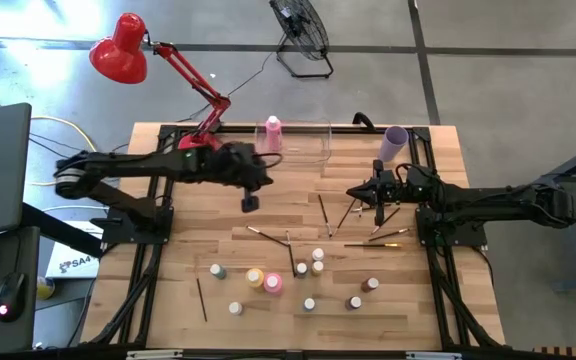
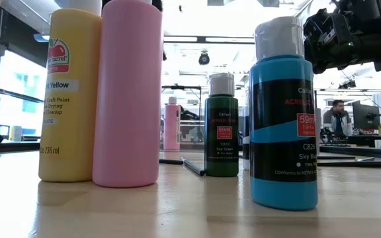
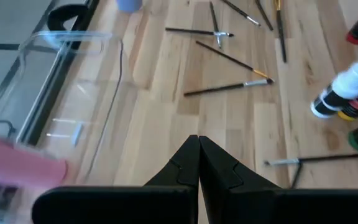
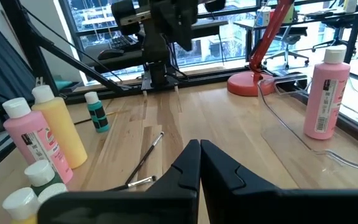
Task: Pick & Place Paint Supplies
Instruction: Put the large yellow paint bottle into the transparent bin
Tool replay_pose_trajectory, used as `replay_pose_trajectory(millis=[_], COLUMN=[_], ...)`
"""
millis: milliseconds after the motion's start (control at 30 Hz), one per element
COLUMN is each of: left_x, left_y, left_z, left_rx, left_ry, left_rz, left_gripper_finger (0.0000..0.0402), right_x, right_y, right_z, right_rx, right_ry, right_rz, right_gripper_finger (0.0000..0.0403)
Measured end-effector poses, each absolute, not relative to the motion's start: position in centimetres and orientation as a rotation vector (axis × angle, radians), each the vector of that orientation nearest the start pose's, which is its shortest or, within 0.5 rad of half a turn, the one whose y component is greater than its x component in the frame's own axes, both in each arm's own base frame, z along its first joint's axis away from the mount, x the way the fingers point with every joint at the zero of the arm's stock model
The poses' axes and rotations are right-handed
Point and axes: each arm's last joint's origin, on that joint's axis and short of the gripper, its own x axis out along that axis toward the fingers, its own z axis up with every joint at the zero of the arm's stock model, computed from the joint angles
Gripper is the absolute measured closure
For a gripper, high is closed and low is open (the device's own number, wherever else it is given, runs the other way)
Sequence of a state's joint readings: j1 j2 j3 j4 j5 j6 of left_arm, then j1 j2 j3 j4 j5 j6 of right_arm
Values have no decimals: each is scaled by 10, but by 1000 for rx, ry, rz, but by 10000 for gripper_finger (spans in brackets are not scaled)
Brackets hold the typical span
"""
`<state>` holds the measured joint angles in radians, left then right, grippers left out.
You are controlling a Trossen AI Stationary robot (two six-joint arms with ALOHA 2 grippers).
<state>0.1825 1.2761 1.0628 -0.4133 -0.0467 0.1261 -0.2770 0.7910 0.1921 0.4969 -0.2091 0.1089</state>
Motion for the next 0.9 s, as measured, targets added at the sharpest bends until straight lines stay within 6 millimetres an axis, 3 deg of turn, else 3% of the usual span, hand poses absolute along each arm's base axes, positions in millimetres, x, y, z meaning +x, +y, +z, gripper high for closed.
replay_pose_trajectory(millis=[300, 533, 733, 900], left_x=[208, 171, 151, 148], left_y=[37, 13, -5, -13], left_z=[308, 306, 307, 307], left_rx=[95, 156, 175, 179], left_ry=[419, 245, 175, 162], left_rz=[102, 4, -102, -161], left_gripper_finger=[401, 401, 401, 401], right_x=[161, 162, 161, 161], right_y=[-40, -40, -40, -41], right_z=[194, 194, 194, 194], right_rx=[131, 131, 130, 130], right_ry=[87, 86, 86, 86], right_rz=[-74, -74, -103, -106], right_gripper_finger=[401, 401, 401, 401])
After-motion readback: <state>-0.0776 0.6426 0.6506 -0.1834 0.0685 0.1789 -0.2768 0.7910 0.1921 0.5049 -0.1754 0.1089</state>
